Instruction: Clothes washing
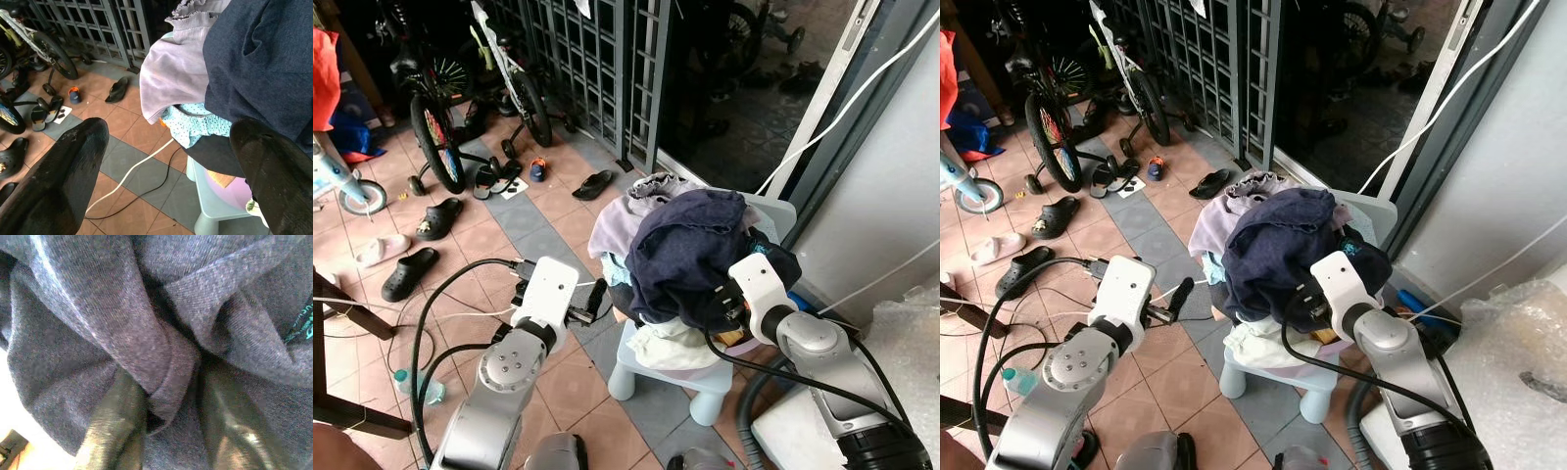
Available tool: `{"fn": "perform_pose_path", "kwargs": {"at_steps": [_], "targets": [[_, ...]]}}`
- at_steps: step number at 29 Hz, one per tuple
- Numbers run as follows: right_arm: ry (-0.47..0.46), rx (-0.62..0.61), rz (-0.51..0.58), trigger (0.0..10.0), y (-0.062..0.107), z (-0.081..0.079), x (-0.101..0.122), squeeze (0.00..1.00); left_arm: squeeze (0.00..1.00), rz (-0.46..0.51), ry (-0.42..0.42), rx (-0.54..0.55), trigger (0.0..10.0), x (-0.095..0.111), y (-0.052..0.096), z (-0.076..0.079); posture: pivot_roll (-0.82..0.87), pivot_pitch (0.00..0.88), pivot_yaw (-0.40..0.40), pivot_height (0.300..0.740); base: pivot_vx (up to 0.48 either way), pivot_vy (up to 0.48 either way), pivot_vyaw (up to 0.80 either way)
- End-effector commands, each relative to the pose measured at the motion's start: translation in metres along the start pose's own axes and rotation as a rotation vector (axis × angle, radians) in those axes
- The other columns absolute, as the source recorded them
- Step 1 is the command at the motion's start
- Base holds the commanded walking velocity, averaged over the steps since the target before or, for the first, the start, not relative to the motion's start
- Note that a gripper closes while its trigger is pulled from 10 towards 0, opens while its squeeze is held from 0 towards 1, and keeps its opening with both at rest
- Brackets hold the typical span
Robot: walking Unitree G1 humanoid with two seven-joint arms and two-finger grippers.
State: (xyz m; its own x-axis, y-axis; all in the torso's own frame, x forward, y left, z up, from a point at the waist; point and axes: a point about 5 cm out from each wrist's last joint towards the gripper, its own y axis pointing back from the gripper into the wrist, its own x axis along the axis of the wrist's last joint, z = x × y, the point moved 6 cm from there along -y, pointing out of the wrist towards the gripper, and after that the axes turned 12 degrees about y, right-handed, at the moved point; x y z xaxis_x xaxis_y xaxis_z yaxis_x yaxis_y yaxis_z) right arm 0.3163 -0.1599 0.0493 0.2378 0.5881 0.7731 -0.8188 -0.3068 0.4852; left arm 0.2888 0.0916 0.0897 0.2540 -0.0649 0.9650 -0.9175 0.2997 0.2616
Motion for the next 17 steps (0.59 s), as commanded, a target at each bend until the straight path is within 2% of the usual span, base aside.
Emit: {"fn": "perform_pose_path", "kwargs": {"at_steps": [1, 7, 10, 11, 13, 15, 17], "targets": [[-0.001, -0.015, 0.048, 0.0, 0.002, 0.004, 0.014, 0.00, 0.00, 0.000, -0.003, 0.009, 10.0, 0.001, 0.000, -0.001, 0.02, 0.066, 0.013, 0.740, 0.000, 0.000, 0.00], [-0.032, -0.055, 0.087, 0.0, 0.005, 0.011, 0.020, 0.00, 0.00, 0.004, 0.017, 0.017, 10.0, 0.000, 0.000, 0.001, 0.01, 0.060, 0.006, 0.740, 0.000, 0.000, 0.00], [-0.068, -0.135, 0.189, 0.0, 0.009, 0.025, 0.043, 0.00, 0.00, 0.000, 0.017, 0.016, 10.0, -0.001, 0.000, 0.000, 0.01, 0.049, 0.016, 0.740, 0.000, 0.000, 0.00], [-0.064, -0.177, 0.255, 0.0, 0.013, 0.033, 0.060, 0.00, 0.00, 0.002, 0.014, 0.015, 10.0, 0.000, 0.000, -0.001, 0.01, 0.045, 0.023, 0.740, 0.000, 0.000, 0.00], [-0.063, -0.220, 0.324, 0.0, 0.017, 0.042, 0.077, 0.00, 0.00, 0.007, 0.010, 0.013, 10.0, 0.002, -0.002, -0.002, 0.01, 0.040, 0.030, 0.740, 0.000, 0.000, 0.00], [-0.056, -0.293, 0.451, 0.0, 0.027, 0.058, 0.110, 0.00, 0.00, 0.022, 0.002, 0.018, 10.0, 0.007, -0.006, -0.005, 0.01, 0.030, 0.041, 0.740, 0.000, 0.000, 0.00], [-0.047, -0.336, 0.511, 0.0, 0.034, 0.068, 0.127, 0.00, 0.00, 0.028, 0.001, 0.021, 10.0, 0.009, -0.007, -0.006, 0.01, 0.026, 0.043, 0.740, 0.000, 0.000, 0.00]]}}
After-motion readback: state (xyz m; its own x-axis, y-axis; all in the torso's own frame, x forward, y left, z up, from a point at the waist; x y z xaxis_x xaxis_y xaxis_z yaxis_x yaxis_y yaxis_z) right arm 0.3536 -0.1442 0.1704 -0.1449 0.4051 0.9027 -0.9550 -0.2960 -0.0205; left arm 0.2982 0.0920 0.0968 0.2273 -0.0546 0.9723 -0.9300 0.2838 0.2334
